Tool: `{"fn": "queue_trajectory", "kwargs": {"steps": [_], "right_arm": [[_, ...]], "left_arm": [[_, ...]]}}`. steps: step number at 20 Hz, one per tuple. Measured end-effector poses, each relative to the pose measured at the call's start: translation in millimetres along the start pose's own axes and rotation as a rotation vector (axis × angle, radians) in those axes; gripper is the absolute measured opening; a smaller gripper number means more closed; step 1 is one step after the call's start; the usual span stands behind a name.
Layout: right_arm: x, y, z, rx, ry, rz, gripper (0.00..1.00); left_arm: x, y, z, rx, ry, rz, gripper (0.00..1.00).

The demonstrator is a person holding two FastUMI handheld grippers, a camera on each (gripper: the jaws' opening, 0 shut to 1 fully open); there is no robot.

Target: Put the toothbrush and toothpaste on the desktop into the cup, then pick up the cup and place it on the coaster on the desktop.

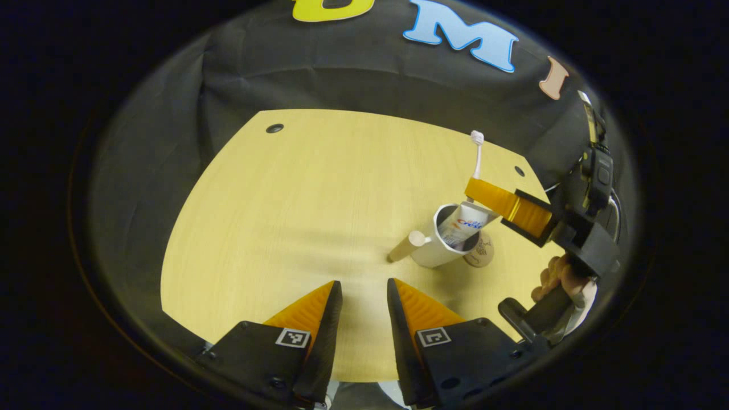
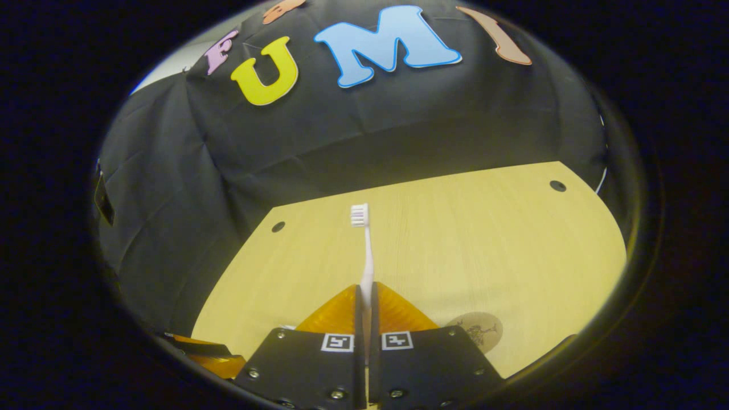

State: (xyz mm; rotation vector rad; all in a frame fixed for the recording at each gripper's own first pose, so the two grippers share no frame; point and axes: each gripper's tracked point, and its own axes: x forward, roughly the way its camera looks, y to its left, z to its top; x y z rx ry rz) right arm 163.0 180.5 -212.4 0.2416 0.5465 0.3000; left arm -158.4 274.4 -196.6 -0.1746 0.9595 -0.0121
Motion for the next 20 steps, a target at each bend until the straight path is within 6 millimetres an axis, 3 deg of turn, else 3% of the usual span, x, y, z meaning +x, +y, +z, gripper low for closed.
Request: {"fn": "queue_trajectory", "kwargs": {"steps": [6,11,20], "right_arm": [[3,0,-3,-0.012,0.010,0.005,0.09],[1,1,1,-0.022,0.035,-0.008,0.06],[-5,-5,5,0.010,0.010,-0.032,0.06]], "left_arm": [[13,-3,14,0.020,0.017,-0.008,0.53],[15,-3,30,0.042,0.031,-0.012,0.53],[31,6,37,0.111,0.032,-0.054,0.54]]}}
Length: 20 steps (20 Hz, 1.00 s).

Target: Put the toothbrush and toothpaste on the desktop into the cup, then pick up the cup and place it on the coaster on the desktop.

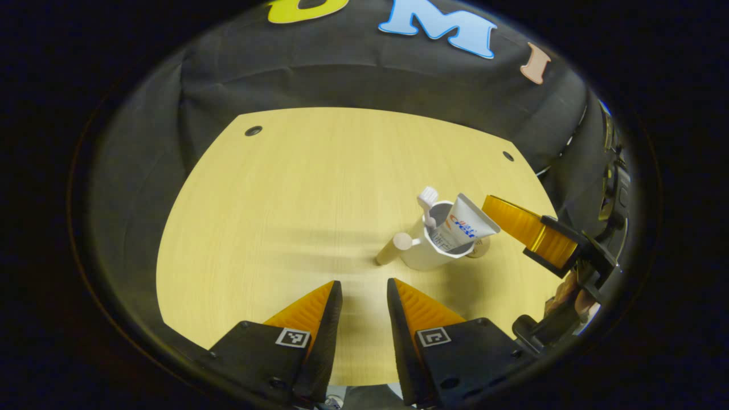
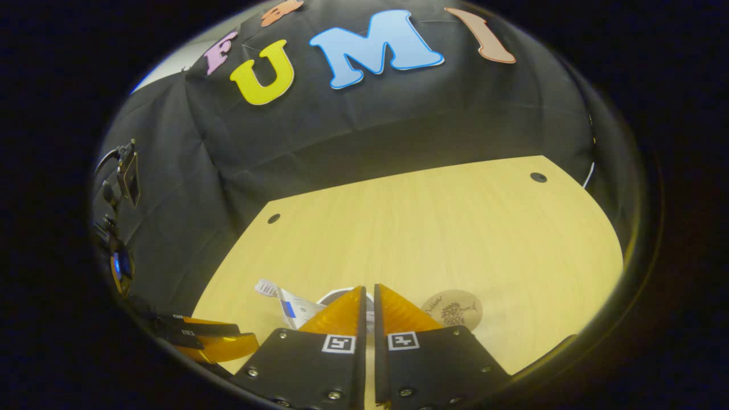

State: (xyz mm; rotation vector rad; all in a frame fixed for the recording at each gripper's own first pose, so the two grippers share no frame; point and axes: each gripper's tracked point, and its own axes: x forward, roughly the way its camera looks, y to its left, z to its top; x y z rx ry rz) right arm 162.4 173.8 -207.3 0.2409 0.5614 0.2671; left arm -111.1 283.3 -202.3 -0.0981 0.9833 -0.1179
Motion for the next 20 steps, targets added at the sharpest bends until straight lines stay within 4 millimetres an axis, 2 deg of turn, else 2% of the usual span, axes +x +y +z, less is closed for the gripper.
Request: {"fn": "queue_trajectory", "kwargs": {"steps": [4,8,14,20], "right_arm": [[-12,-12,3,0.024,-0.014,-0.022,0.06],[-29,-33,3,0.056,-0.025,-0.060,0.06],[-56,-73,-3,0.120,-0.046,-0.157,0.06],[-80,-117,-11,0.206,-0.061,-0.269,0.06]], "left_arm": [[15,-4,4,0.092,0.020,-0.072,0.53],[33,-7,9,0.207,0.067,-0.139,0.53],[56,-3,19,0.428,0.169,-0.169,0.54],[77,-21,17,0.660,0.226,-0.236,0.54]]}}
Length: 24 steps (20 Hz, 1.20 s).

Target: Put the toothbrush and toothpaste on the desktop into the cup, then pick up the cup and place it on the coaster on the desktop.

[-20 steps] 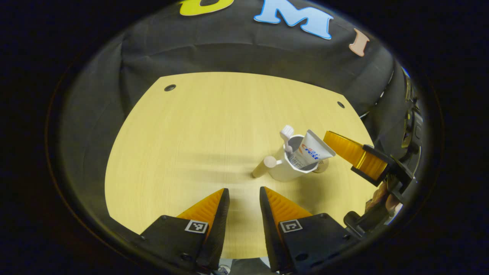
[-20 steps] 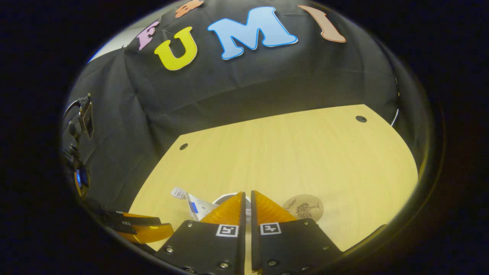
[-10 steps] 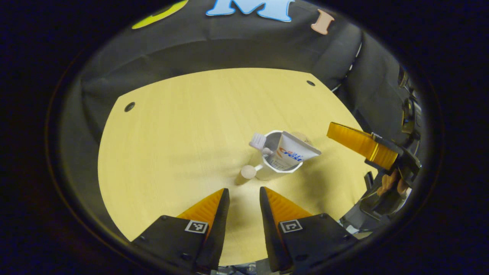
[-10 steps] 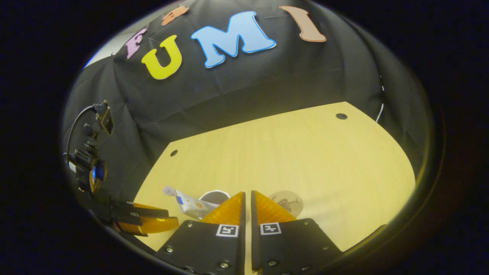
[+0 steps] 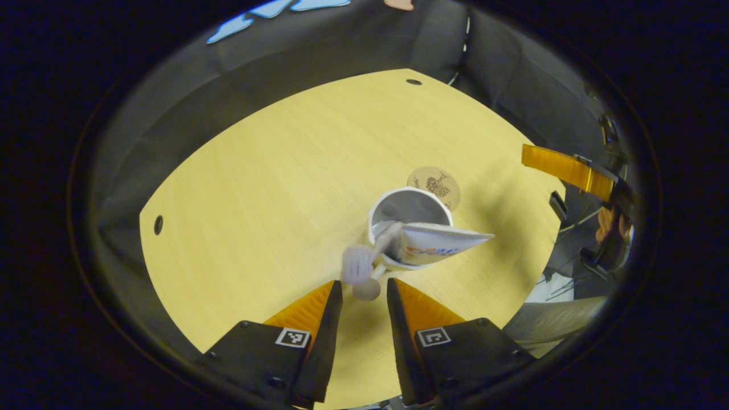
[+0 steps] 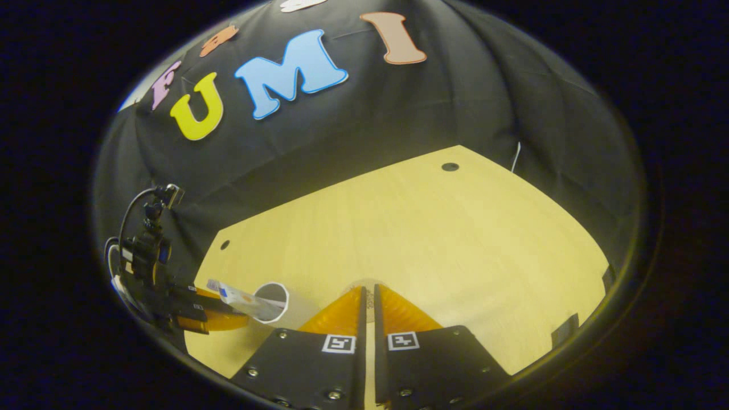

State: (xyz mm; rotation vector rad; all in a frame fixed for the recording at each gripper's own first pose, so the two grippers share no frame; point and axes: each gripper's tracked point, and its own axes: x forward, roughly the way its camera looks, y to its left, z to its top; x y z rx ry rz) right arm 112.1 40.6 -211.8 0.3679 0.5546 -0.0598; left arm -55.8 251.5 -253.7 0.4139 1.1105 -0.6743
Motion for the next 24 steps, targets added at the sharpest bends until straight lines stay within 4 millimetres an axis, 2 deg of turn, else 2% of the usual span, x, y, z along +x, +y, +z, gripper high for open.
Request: {"fn": "queue_trajectory", "kwargs": {"steps": [6,11,12,16,17,20,24], "right_arm": [[-6,-28,-2,0.049,0.001,-0.076,0.06],[-6,-45,-4,0.075,0.011,-0.120,0.06],[-4,-47,-4,0.082,0.011,-0.125,0.06],[0,-54,-4,0.105,0.023,-0.141,0.06],[2,-55,-3,0.111,0.025,-0.139,0.06],[6,-53,-2,0.108,0.033,-0.128,0.06],[10,-51,-2,0.094,0.050,-0.107,0.06]], "left_arm": [[20,4,-10,0.193,0.113,-0.048,0.53],[33,9,-17,0.227,0.138,-0.071,0.51],[31,10,-19,0.231,0.130,-0.078,0.34],[30,2,-16,0.242,0.088,-0.061,0.29],[27,4,-16,0.241,0.075,-0.052,0.24],[14,7,-19,0.221,0.065,-0.047,0.24],[5,-6,-11,0.214,0.055,-0.041,0.24]]}}
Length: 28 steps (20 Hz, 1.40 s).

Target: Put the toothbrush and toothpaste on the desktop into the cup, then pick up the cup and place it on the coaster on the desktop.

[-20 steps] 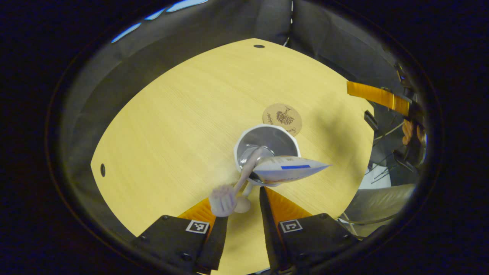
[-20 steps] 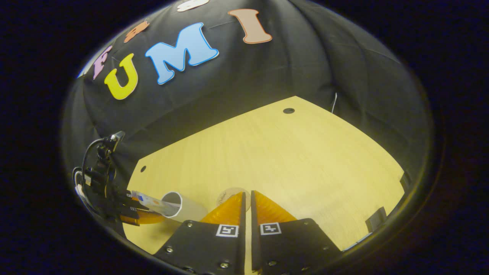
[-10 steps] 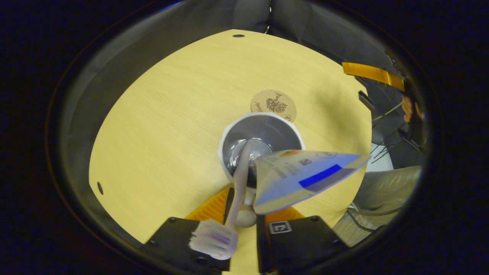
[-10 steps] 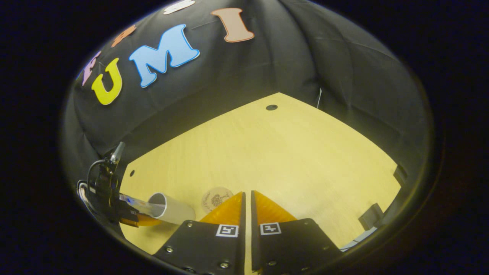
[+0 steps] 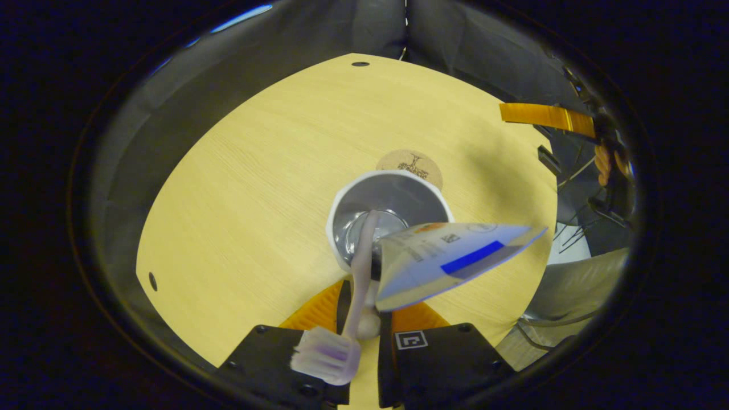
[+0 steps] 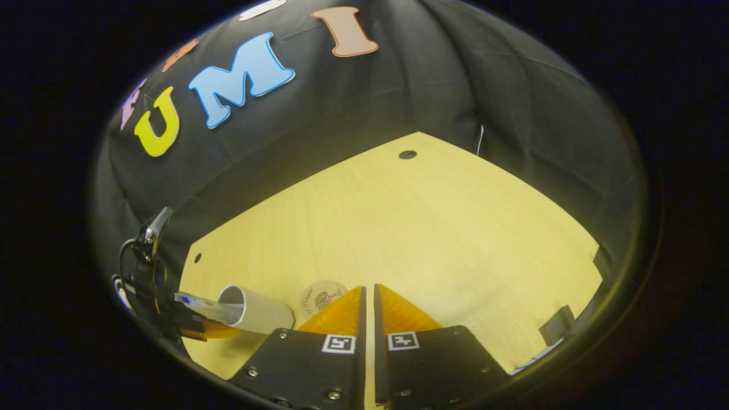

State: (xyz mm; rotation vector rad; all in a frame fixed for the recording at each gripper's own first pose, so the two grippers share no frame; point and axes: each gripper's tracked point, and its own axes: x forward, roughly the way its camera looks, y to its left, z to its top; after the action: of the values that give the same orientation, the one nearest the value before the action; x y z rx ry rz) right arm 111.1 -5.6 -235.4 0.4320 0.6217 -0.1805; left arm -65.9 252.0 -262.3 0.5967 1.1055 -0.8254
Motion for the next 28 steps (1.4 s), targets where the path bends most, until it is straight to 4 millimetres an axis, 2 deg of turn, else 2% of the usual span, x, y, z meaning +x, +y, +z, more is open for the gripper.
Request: {"fn": "queue_trajectory", "kwargs": {"steps": [4,7,15,20,23,27,28], "right_arm": [[-1,-5,5,-0.001,0.003,0.010,0.06],[-2,-16,7,0.011,0.002,0.007,0.06],[-11,-58,14,0.061,-0.006,-0.021,0.06],[-15,-79,17,0.082,0.000,-0.030,0.06],[-15,-82,20,0.080,0.005,-0.031,0.06],[-14,-87,22,0.087,0.015,-0.032,0.06],[-13,-88,23,0.092,0.017,-0.030,0.06]], "left_arm": [[5,-12,13,0.016,-0.007,0.013,0.24],[5,-13,21,0.030,-0.010,0.011,0.24],[16,-9,37,0.074,0.000,0.010,0.24],[16,2,38,0.071,0.009,0.016,0.25],[24,1,36,0.063,0.020,0.022,0.24],[15,14,30,0.042,0.028,0.036,0.25],[12,16,29,0.044,0.029,0.044,0.29]]}}
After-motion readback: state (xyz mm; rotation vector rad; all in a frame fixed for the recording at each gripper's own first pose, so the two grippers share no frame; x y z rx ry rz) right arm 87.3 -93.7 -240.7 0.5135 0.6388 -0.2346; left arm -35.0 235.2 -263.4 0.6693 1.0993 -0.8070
